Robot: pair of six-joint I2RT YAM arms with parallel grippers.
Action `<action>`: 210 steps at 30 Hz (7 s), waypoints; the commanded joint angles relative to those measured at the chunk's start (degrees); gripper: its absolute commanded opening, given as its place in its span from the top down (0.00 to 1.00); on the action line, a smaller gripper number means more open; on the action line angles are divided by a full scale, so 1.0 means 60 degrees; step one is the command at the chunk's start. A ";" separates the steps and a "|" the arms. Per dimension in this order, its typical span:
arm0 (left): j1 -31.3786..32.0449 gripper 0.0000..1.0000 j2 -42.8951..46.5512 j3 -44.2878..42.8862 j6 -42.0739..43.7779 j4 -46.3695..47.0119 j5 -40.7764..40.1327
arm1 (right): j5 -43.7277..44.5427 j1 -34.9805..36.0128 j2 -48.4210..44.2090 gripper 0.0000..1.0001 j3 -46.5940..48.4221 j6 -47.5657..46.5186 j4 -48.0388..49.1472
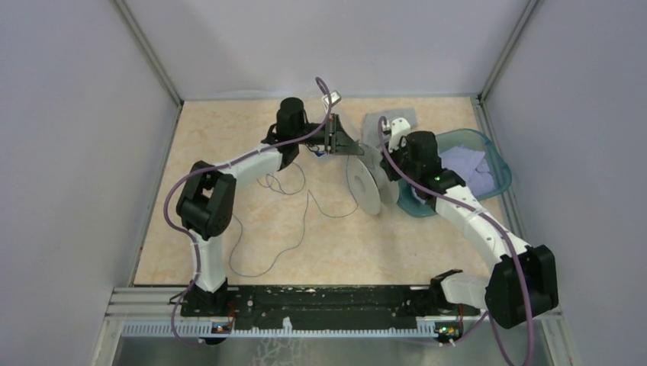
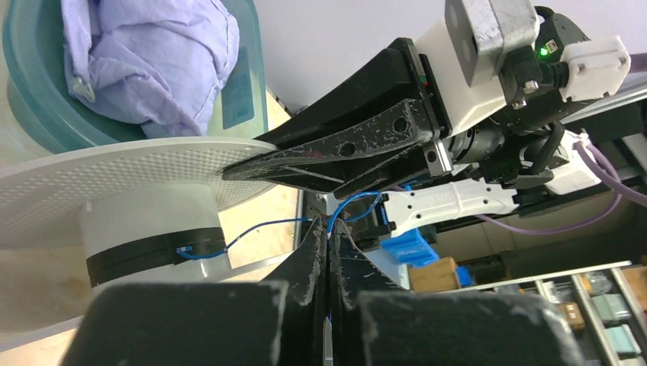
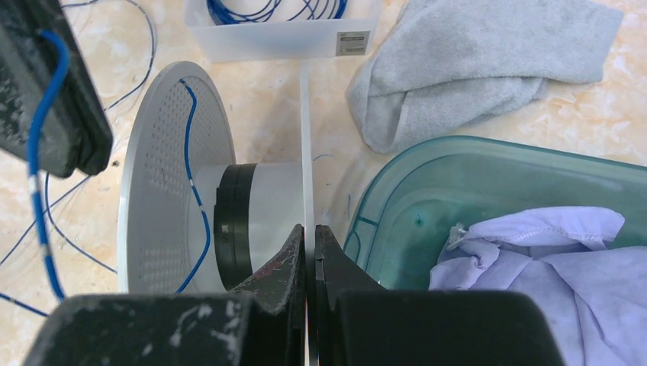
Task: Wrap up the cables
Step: Wrap the cable around the cable reel.
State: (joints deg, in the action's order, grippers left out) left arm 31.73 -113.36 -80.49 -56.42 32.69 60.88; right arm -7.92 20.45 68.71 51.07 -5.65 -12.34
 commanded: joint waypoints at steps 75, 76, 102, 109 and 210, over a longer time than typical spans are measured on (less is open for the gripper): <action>-0.0908 1.00 0.3270 0.0459 0.5119 -0.3873 -0.1148 | -0.4229 -0.0584 0.3219 0.92 0.3300 -0.3967 0.0138; -0.0919 1.00 0.3319 0.0523 0.5122 -0.3836 -0.1165 | -0.4306 -0.0618 0.3282 0.91 0.3360 -0.4024 0.0094; -0.0937 1.00 0.2751 -0.0397 0.2899 -0.3939 -0.1635 | -0.5889 -0.0728 0.0311 0.25 0.2703 -0.3125 -0.0945; -0.0931 1.00 0.2770 0.0139 0.1261 -0.2775 -0.1274 | -0.6438 -0.0177 0.0122 0.29 0.2469 -0.2596 -0.0447; -0.0097 1.00 0.3636 -0.1806 1.4374 -1.1154 0.1189 | -0.6791 0.0522 0.2003 0.77 0.5595 -0.2118 -0.4973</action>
State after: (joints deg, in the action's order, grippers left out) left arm 32.93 -94.56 -92.79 36.62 -40.42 66.00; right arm -51.42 26.50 84.03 86.61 -22.68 -50.61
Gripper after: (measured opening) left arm 0.007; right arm 0.111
